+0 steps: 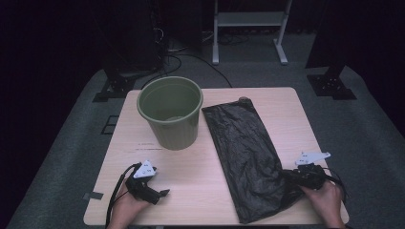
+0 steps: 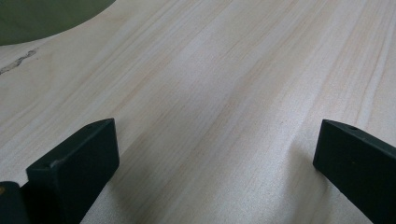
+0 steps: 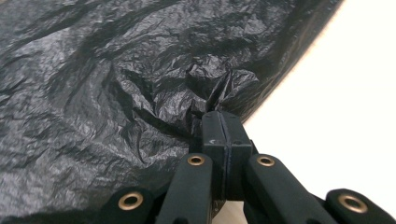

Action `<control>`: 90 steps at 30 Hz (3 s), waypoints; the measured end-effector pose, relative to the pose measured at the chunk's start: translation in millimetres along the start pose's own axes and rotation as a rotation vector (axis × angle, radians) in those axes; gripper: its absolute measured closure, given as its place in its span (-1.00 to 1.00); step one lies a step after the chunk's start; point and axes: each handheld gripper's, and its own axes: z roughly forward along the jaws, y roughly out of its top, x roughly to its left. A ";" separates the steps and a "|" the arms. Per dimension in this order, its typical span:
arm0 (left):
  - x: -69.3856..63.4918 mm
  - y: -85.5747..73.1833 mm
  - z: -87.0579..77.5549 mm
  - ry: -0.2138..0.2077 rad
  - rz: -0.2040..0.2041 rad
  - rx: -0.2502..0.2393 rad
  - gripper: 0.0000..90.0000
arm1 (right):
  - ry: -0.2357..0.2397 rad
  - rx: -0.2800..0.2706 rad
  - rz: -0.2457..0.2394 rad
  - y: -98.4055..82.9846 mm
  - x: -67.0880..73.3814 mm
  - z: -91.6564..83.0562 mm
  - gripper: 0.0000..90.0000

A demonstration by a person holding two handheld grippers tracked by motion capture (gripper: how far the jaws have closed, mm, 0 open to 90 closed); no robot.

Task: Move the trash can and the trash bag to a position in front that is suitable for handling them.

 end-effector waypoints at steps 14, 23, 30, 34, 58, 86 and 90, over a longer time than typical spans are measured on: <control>0.0 0.0 0.0 0.000 0.000 0.000 -1.00 | -0.039 0.001 0.054 -38.7 -22.2 -31.6 0.96; 0.0 0.0 0.0 0.000 0.000 0.000 -1.00 | -0.102 -0.039 0.081 -19.8 -18.3 -48.6 -0.11; 0.0 0.0 0.0 0.000 0.000 0.000 -1.00 | -0.102 -0.041 0.065 15.2 -6.1 -34.0 -0.64; 0.0 0.0 0.0 0.000 0.000 0.000 -1.00 | -0.096 -0.054 0.047 36.1 2.0 -22.3 -0.75; 0.2 0.6 0.6 0.006 -0.006 0.000 -1.00 | -0.086 -0.072 0.031 57.6 12.2 71.2 -1.00; 2.7 26.9 -31.2 0.006 -0.043 -0.073 -1.00 | -0.065 -0.048 0.051 53.8 10.0 75.6 -1.00; 3.8 35.5 -37.1 0.009 -0.041 -0.084 -1.00 | -0.064 -0.048 0.050 53.9 9.9 75.6 -1.00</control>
